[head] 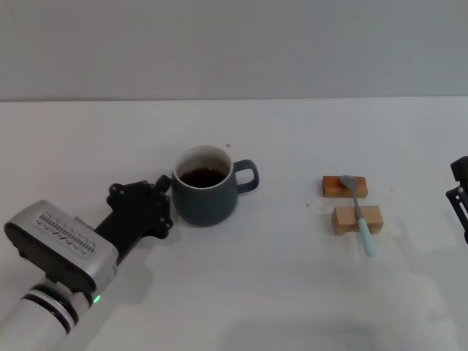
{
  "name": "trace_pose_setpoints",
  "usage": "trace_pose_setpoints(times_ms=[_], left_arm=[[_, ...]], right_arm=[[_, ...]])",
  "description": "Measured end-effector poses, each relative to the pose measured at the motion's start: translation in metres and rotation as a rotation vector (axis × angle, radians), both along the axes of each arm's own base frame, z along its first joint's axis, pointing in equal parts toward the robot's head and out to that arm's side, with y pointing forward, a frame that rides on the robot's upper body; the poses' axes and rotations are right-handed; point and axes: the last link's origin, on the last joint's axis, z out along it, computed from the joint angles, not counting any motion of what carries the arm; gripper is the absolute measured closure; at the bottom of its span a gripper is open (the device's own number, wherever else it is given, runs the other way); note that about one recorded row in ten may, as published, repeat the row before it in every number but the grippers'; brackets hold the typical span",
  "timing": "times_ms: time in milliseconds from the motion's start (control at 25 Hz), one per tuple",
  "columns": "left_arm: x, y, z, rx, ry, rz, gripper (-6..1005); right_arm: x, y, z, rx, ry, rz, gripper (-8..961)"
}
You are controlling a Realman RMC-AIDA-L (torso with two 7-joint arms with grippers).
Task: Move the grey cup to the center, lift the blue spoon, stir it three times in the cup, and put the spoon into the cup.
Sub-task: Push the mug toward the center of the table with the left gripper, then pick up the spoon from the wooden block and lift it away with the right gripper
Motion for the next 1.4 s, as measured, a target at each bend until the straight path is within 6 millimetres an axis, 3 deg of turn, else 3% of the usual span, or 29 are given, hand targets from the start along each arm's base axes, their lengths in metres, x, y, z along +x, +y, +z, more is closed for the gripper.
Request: trace_pose_setpoints(times_ms=[480,600,640,720,840,1040,1400], left_arm=[[0.006,-0.01,-0.008,-0.031,-0.021,-0.022,1001],[-0.006,-0.015,0.006,0.051,-0.068,0.033,1001],[-0.021,-0.024,0.023,0.149,-0.115,0.088,1001],[-0.026,-0.028,0.029,0.184,-0.13,0.106,1001],[-0.05,-0.05,0.056,0.339,-0.205,0.196,1001],[-0.071,-0.071,0.076,0.428,-0.348,0.286,1001],[-0.079,-0.079,0.08,0.434,-0.355,0.302,1001]], right_arm=[[0.001,-0.002,-0.001,-0.004,0.0,-0.009,124],[0.004,-0.004,-0.002,-0.007,0.001,-0.027,124],[0.006,-0.006,-0.003,-0.015,0.004,-0.041,124],[0.007,-0.006,-0.004,-0.023,0.008,-0.048,124],[0.01,-0.003,-0.014,-0.089,-0.004,-0.083,124],[0.018,0.001,-0.027,-0.175,-0.022,-0.144,124],[0.023,-0.006,-0.041,-0.262,-0.043,-0.174,124]])
